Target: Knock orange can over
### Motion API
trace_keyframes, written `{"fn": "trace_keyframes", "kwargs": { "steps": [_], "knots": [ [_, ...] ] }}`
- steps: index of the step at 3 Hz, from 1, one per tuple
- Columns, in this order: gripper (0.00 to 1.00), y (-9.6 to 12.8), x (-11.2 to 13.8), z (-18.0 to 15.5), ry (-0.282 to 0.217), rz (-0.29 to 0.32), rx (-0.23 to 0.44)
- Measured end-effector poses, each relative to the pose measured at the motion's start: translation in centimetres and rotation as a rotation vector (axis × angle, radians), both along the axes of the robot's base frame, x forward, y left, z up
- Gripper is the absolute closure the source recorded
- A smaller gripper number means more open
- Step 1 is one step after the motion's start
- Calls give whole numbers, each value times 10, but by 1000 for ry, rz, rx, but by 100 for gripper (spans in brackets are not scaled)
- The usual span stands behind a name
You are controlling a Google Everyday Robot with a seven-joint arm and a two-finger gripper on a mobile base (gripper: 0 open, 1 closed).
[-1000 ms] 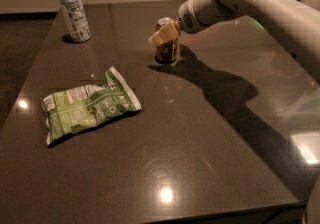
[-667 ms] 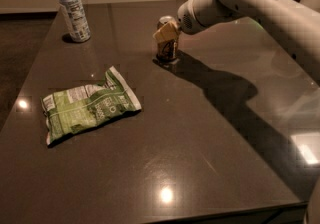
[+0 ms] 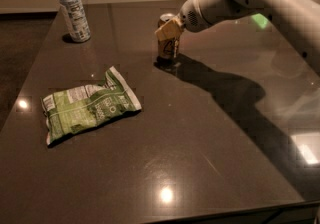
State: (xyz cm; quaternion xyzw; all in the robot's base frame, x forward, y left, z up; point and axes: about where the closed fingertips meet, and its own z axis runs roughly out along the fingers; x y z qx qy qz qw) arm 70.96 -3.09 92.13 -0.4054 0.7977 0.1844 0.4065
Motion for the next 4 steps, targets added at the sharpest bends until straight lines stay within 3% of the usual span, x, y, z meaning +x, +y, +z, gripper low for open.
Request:
{"fn": "trace_keyframes", "kwargs": {
  "steps": [1, 3, 4],
  "knots": [
    [100, -12, -13, 19, -5, 35, -13],
    [100, -46, -55, 39, 36, 90, -146],
    [100, -67, -76, 39, 88, 90, -261]
  ]
}}
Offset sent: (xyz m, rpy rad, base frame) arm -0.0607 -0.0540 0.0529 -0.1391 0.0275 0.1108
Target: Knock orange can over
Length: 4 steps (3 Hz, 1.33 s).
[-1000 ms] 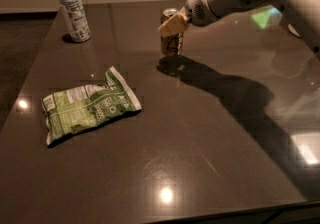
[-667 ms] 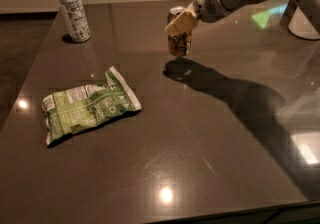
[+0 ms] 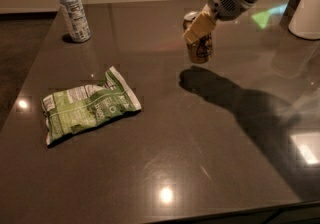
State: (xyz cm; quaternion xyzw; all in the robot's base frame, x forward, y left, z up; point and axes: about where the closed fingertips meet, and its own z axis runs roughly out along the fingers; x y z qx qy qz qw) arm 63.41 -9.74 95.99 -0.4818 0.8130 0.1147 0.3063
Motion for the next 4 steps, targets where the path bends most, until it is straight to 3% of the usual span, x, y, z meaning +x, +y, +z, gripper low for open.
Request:
{"fn": "trace_keyframes", "kwargs": {
  "steps": [2, 4],
  "knots": [
    [100, -25, -33, -19, 111, 51, -272],
    [100, -29, -60, -45, 207, 188, -482]
  ]
}}
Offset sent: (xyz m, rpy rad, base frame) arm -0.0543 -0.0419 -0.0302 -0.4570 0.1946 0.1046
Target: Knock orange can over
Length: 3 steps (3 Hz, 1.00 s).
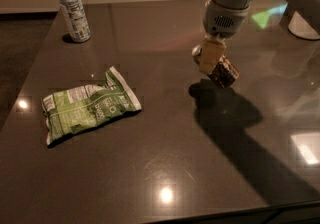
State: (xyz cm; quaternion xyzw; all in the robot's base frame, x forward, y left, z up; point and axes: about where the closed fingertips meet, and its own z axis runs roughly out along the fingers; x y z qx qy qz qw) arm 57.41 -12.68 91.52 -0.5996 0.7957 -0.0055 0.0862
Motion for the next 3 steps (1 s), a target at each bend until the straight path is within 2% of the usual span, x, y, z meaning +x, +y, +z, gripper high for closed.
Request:
{"fn": "trace_keyframes", "kwargs": {
  "steps": [1, 2, 3],
  "knots": [
    [82, 2, -9, -11, 39, 68, -64],
    [51, 5, -18, -22, 76, 131, -104],
    [27, 7, -22, -28, 94, 165, -116]
  ]
}}
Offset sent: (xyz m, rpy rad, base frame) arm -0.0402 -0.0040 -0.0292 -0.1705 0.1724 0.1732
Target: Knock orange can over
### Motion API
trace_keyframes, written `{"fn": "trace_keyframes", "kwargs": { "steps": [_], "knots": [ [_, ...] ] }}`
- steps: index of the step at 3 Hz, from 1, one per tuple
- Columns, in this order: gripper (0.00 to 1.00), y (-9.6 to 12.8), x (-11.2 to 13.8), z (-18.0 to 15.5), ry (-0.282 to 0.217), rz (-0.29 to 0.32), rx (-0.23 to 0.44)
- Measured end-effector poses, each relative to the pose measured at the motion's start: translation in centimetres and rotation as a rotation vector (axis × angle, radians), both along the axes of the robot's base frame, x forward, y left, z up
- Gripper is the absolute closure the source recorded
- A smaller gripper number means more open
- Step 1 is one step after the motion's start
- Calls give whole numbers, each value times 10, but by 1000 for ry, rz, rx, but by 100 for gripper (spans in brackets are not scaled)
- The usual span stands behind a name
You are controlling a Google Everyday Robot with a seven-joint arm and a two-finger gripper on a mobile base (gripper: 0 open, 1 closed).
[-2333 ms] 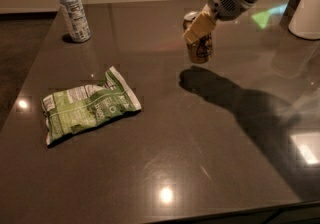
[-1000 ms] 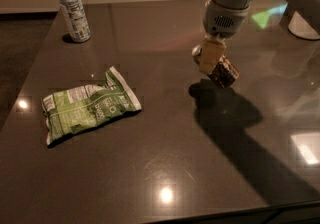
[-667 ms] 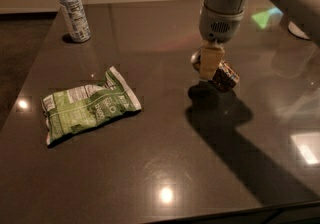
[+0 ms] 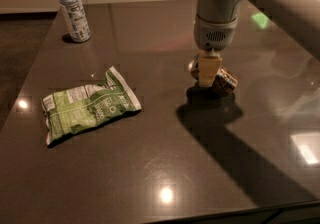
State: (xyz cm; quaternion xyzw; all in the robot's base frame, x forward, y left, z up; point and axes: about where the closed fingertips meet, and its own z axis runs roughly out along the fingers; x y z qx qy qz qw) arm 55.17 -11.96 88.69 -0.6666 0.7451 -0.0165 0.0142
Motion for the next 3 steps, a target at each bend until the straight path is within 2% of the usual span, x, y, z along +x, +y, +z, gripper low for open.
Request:
{"fn": "trace_keyframes", "kwargs": {
  "steps": [1, 2, 3],
  "knots": [
    [5, 6, -7, -4, 20, 33, 10],
    [0, 15, -19, -10, 48, 85, 27],
    [0, 16, -19, -10, 49, 85, 27]
  ]
}}
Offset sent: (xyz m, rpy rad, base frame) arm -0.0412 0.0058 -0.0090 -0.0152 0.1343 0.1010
